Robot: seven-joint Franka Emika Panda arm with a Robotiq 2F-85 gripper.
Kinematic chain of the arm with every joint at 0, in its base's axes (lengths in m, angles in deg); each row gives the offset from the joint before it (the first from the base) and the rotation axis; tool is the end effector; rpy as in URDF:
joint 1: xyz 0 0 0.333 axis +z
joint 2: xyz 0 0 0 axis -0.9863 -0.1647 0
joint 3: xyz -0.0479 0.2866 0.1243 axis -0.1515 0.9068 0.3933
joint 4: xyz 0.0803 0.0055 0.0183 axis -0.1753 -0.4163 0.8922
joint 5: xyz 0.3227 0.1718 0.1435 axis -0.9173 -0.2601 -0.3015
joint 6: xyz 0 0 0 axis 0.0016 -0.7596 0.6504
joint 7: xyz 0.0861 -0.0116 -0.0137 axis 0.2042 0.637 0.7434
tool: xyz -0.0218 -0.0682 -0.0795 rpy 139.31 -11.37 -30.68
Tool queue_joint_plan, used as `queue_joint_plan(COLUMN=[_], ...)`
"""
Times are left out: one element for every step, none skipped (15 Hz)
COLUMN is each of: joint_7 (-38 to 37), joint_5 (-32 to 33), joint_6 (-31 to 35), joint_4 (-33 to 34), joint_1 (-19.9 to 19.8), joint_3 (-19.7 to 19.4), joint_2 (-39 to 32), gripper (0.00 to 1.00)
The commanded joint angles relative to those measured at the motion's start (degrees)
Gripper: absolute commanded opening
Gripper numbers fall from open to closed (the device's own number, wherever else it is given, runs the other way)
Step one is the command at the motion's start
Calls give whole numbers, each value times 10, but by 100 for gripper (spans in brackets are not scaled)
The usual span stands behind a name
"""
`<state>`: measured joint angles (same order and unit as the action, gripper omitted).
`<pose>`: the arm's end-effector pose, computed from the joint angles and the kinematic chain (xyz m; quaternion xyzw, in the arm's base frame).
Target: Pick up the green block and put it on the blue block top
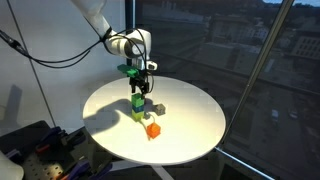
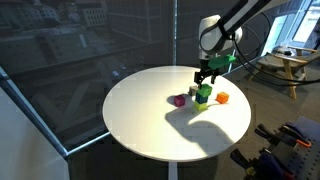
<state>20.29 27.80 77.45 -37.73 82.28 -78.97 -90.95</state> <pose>0.5909 -0.0122 0.2331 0.9938 -0.0895 -0.0607 0.0244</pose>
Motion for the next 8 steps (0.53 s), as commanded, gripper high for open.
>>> queue_joint_plan(joint_7=[-9, -10, -10, -10, -11, -10, -10, -10], joint_5=[3, 3, 4, 5, 6, 5, 4, 5], joint_6=[-12, -13, -15, -17, -19, -19, -22, -25], joint_4=[4, 3, 1, -1, -3, -7, -10, -14], joint_1=[0, 0, 0, 0, 1, 1, 0, 1], joint_3=[-3, -4, -4, -4, -5, -4, -3, -3], joint_2=[19, 24, 31, 38, 45, 54, 63, 71], gripper=[100, 100, 100, 100, 100, 100, 100, 100])
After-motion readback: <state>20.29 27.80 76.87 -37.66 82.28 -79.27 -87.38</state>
